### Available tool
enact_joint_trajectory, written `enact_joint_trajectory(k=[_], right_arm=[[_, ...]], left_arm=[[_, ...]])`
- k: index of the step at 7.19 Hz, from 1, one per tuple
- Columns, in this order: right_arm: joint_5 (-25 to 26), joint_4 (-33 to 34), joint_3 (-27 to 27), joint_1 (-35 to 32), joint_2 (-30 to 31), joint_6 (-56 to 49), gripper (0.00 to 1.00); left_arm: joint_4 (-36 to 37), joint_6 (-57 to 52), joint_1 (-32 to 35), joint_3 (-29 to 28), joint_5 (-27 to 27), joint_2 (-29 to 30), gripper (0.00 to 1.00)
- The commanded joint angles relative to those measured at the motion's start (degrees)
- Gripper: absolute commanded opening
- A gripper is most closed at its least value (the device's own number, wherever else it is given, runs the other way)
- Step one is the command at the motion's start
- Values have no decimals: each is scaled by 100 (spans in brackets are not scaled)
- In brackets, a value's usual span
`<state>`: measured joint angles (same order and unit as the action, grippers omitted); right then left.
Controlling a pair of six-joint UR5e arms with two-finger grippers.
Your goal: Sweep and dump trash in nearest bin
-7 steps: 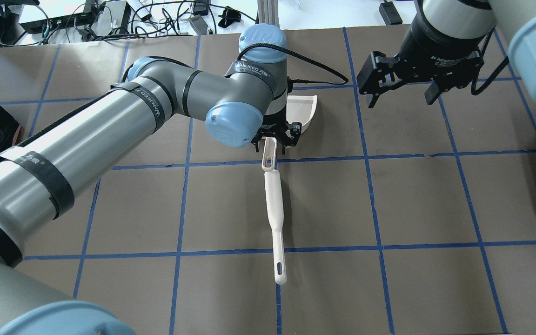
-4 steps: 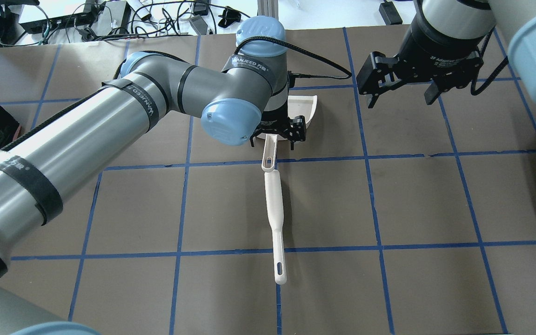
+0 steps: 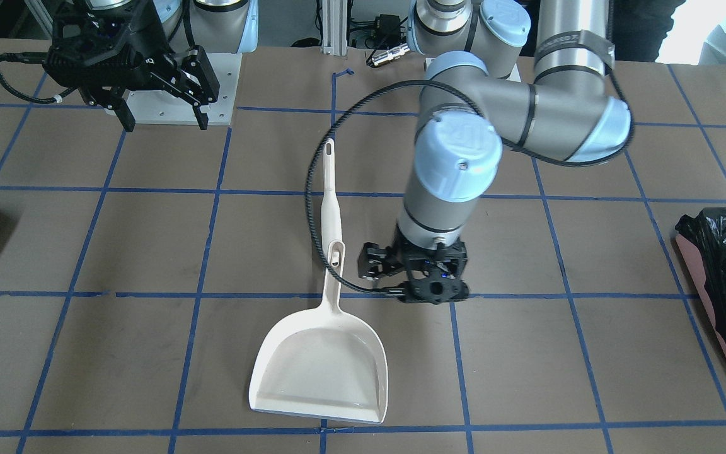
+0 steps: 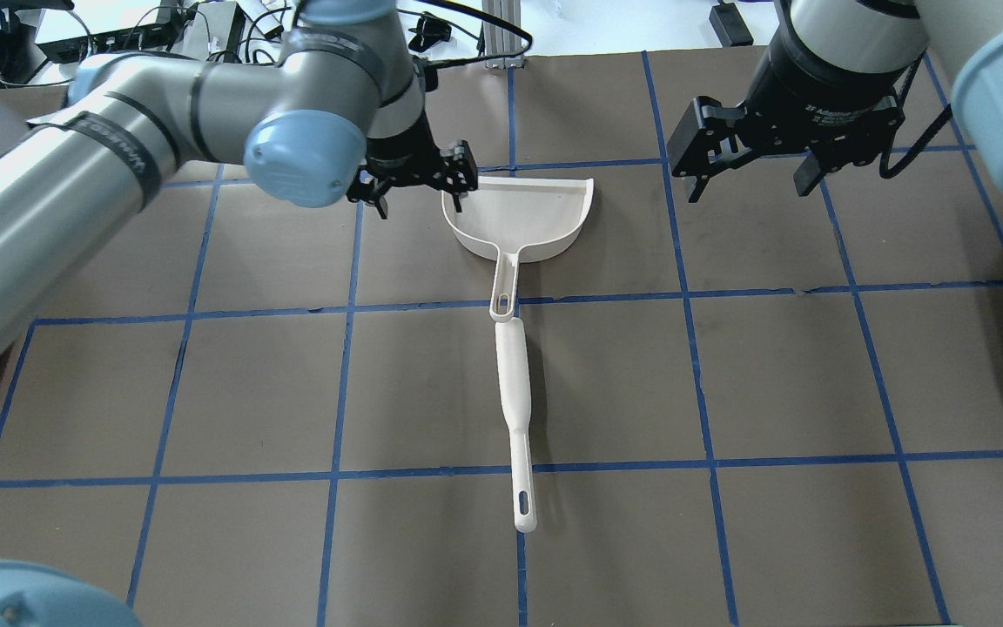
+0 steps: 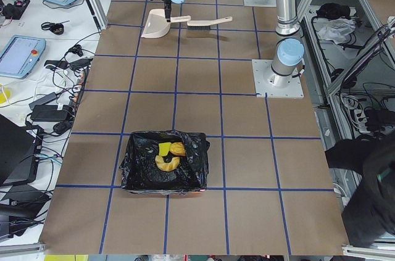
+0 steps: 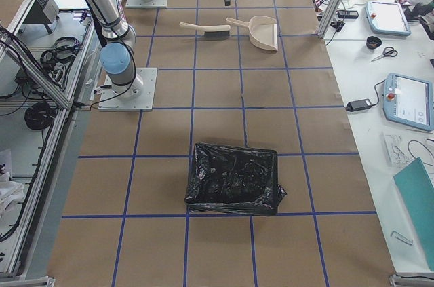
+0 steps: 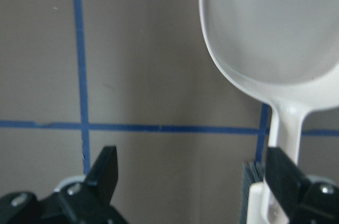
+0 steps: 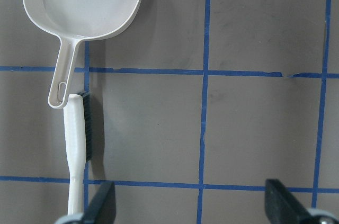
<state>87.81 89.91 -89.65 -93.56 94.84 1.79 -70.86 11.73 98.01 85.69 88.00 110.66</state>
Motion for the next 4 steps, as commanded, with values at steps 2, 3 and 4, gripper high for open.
enact_joint_trajectory(k=[2,3,4], right_arm=[[-80,0,0,-4,0,-3,100],[-97,0,0,-13,0,-3,100],[-97,0,0,-13,0,-3,100]], left_arm=[[-566,-1331,-1413,-246,24,-789,100],[-969,-1288,-1538,-229,42,-1053,100],[-1147,-1305,-1818,-220,51,-1256,100]])
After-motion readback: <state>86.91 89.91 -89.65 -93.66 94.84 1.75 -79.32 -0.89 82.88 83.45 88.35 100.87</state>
